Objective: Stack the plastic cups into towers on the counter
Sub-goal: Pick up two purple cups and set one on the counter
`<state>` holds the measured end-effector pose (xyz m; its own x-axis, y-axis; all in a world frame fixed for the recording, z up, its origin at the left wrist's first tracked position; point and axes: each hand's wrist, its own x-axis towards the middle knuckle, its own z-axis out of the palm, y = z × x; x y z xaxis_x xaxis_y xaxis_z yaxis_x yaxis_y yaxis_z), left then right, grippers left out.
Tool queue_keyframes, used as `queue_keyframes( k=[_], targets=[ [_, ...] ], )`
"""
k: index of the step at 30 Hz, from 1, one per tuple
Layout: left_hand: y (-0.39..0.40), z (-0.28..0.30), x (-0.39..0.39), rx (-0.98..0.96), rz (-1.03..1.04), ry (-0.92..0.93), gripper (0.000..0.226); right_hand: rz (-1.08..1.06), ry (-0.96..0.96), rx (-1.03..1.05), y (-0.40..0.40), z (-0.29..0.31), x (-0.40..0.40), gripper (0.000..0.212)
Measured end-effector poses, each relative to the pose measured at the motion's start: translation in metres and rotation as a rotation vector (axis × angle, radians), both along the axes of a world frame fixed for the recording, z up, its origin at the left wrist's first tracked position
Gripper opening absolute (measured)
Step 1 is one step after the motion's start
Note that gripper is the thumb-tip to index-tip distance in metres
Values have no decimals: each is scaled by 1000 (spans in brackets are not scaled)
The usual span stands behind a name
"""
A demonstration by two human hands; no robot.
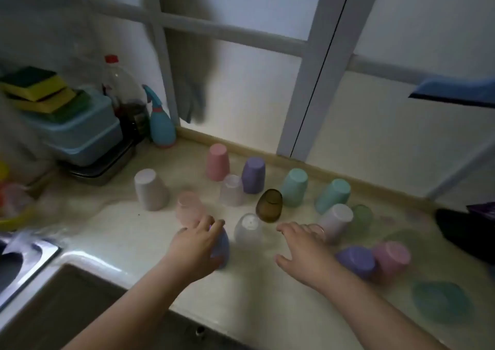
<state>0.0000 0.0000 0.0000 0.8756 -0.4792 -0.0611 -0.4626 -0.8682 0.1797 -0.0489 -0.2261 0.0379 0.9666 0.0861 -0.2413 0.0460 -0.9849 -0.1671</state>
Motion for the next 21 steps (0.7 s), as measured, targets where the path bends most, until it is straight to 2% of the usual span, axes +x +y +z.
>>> queue_keyframes(
  k=[6, 10, 12, 17, 21],
  targets=[
    [-9, -10, 14, 56, 37, 162, 62, -32, 5, 39, 3, -11, -1, 55],
    [-16, 3, 16, 32, 10, 177, 54, -94, -20, 59, -13, -11, -6, 54],
    [-28, 23, 15, -4, -48, 135, 54, -113, -45, 58, -29, -10, -11, 53],
    [-78, 73, 9, 1, -304, 65, 54, -331, -66, -22, -77, 0, -36, 49],
    [-120, 75, 5, -29, -361, 83, 69, -429, -3, -45, -105, -7, -51, 45]
  ],
)
